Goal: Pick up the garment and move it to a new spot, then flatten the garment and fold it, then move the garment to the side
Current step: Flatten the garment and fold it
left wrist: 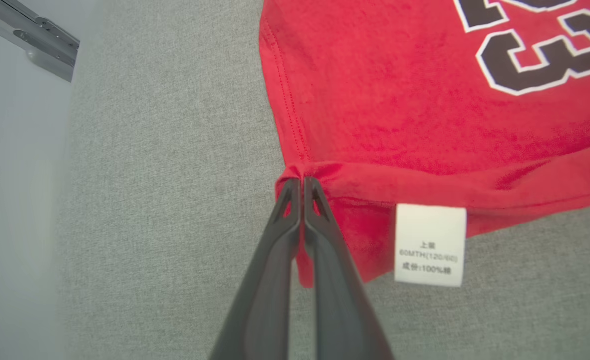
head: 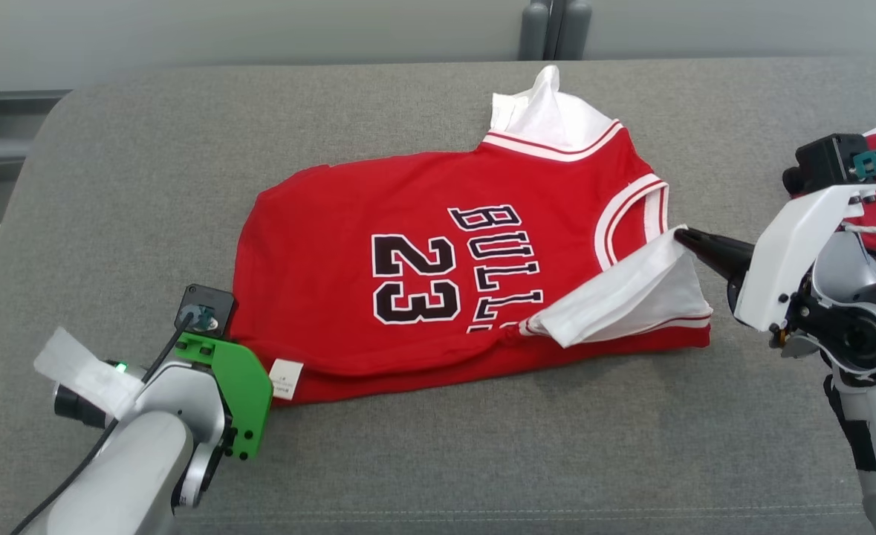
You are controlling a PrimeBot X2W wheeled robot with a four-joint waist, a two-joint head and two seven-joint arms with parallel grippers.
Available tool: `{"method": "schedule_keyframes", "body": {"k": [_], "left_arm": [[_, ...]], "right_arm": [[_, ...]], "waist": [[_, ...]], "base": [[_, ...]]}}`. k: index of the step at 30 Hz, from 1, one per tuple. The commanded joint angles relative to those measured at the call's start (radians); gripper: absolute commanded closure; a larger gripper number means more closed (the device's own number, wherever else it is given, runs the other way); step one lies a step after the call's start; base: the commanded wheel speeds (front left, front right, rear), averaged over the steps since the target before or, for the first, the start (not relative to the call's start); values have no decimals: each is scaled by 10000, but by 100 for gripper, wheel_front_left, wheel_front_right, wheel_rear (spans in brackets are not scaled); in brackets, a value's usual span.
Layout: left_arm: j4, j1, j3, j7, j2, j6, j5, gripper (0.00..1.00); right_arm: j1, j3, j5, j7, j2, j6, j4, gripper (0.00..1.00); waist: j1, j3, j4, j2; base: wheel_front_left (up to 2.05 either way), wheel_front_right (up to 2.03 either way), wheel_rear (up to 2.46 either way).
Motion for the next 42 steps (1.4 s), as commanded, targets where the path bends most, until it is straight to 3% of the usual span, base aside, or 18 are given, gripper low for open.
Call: {"method": "schedule_keyframes", "body": {"k": [1, 11, 34, 35, 36, 37, 42], "left_arm": [[117, -392, -94, 136, 20, -146, 133, 100], [1065, -1733, -453, -20, -381, -555, 554, 100], [2658, -2817, -541, -939, -1055, -576, 636, 100], [2686, -2839, -550, -1041, -1069, -630, 640, 15], [2727, -2831, -503, -1151, -1104, -641, 572, 0], [2740, -2841, -461, -1328, -1131, -615, 551, 0], [2900, -2650, -347, -1828, -1111, -466, 483, 0]], "right_arm": [[-309, 70, -111, -284, -108, 2, 154, 100], [-1631, 679, -432, -1559, -512, 2, 1607, 100], [-2840, 1571, -752, -3419, -750, 2, 3496, 100], [-2843, 1678, -811, -3446, -778, 2, 3544, 58], [-2817, 1684, -837, -3419, -797, 2, 3666, 16], [-2824, 1662, -840, -3437, -792, 2, 3735, 0], [-2842, 1338, -873, -3977, -741, 2, 3693, 0]], "waist": [[0, 296, 144, 0], [0, 1075, 370, 0], [0, 1446, 658, 0], [0, 1448, 659, 0], [0, 1441, 661, 0], [0, 1433, 663, 0], [0, 1241, 655, 0]], "base": [[0, 0, 0], [0, 0, 0], [0, 0, 0], [0, 0, 0], [0, 0, 0], [0, 0, 0], [0, 0, 0]]}}
